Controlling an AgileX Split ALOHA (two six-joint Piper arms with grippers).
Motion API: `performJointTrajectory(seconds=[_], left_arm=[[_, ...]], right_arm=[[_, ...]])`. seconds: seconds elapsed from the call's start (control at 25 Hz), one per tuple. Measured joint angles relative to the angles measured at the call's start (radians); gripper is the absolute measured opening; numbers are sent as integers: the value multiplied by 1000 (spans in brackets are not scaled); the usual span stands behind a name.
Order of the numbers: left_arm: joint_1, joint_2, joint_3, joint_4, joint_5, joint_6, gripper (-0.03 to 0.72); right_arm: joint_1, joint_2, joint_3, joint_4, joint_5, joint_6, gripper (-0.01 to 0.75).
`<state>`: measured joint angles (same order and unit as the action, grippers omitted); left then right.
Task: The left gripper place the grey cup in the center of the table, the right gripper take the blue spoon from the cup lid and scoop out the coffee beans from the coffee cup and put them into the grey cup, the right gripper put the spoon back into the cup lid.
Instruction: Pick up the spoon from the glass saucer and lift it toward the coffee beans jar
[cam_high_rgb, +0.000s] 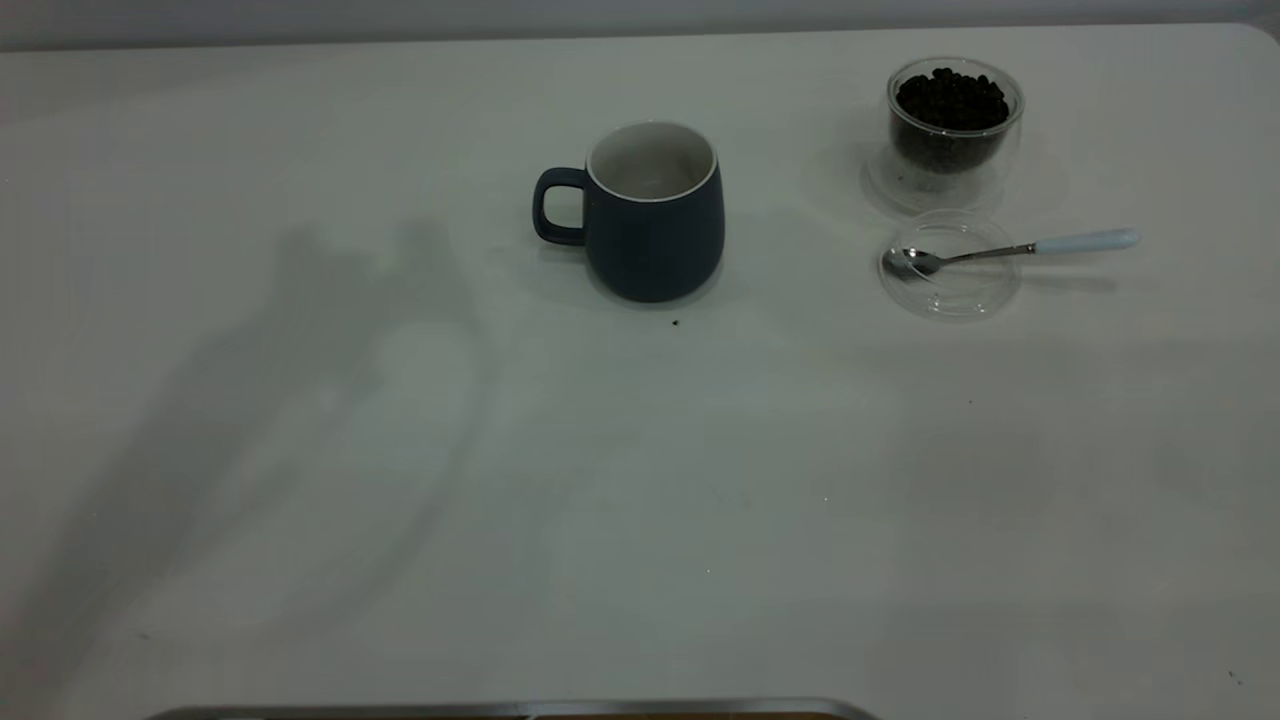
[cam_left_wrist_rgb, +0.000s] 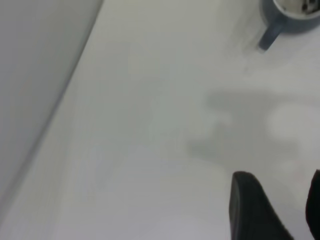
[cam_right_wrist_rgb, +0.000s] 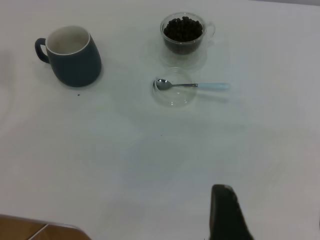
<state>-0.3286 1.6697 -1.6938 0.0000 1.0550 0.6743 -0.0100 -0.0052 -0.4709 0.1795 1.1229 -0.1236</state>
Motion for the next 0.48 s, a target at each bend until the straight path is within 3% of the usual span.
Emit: performJointTrajectory(seconds=[0.12, 0.32, 0.48], left_arm=[[0, -153, 0, 93, 111, -243, 338], [0, -359, 14, 167, 111, -449, 338], [0, -551, 117, 170, 111, -521, 338]], right_arm=[[0, 0, 0, 0, 0, 0, 478], [0, 0, 0, 0, 0, 0, 478], [0, 0, 0, 0, 0, 0, 478]])
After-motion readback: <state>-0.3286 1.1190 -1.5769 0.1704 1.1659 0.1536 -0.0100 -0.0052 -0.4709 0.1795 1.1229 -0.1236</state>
